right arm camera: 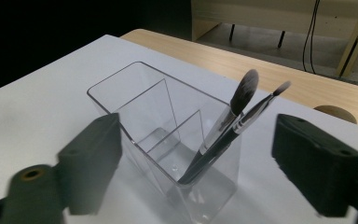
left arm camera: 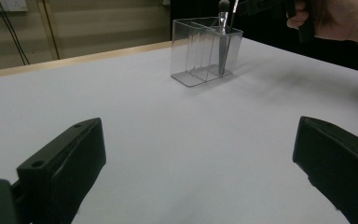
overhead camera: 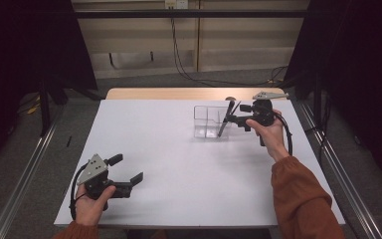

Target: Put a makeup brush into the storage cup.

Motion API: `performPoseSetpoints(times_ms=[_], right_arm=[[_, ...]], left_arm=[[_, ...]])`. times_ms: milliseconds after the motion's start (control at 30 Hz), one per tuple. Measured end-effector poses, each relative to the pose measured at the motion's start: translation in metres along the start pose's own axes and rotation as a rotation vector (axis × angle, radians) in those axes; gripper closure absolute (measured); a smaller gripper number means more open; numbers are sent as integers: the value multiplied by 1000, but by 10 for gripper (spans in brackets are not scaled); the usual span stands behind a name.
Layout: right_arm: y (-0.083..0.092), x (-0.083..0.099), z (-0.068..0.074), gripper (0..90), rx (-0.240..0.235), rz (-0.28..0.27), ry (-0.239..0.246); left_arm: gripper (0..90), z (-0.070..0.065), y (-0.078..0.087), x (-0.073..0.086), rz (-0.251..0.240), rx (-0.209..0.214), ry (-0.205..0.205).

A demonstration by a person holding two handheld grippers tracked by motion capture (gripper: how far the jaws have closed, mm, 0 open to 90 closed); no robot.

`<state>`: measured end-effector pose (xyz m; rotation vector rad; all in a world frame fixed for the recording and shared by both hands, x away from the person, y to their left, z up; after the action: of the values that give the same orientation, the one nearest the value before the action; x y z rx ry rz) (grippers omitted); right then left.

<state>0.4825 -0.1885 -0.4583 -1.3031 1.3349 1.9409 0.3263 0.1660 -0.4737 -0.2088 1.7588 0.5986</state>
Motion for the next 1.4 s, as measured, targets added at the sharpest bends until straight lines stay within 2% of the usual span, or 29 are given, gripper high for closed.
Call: performPoseSetpoints(times_ms=[67, 133, 300, 433, 567, 867, 1200, 1400], right_arm=[[1, -1, -1, 102, 5, -9, 0], [1, -2, -3, 33, 23, -15, 0], [6, -3, -3, 1, 42, -62, 19], [9, 0, -4, 7, 77, -84, 35], [13, 0, -4, 0, 72, -108, 27], [22, 9, -7, 12, 145, -102, 35], [33, 9, -3, 8, 158, -151, 26], [39, 14, -3, 8, 163, -156, 29]], left_arm=[[26, 1, -1, -1, -7, -5, -1], [26, 3, -3, 1, 9, -9, -1], [26, 2, -3, 0, 6, -7, -4], [26, 6, -1, -1, 3, -14, 0], [26, 6, 2, -1, 0, -19, -4], [26, 6, 3, -2, -10, -19, -5], [26, 5, 4, -2, -16, -21, -2], [29, 5, 5, -2, -13, -16, -7]])
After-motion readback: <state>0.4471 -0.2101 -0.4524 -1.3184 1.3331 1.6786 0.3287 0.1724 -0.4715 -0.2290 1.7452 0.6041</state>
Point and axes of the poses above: each handheld gripper's, and its own axes: y roughly backward along the jaws, x roughly out of its underside, z roughly to its left, the point moved 10 cm from there along -y, roughly forward along the jaws, and after that the axes turned 13 degrees about x, right-handed, at the moved point
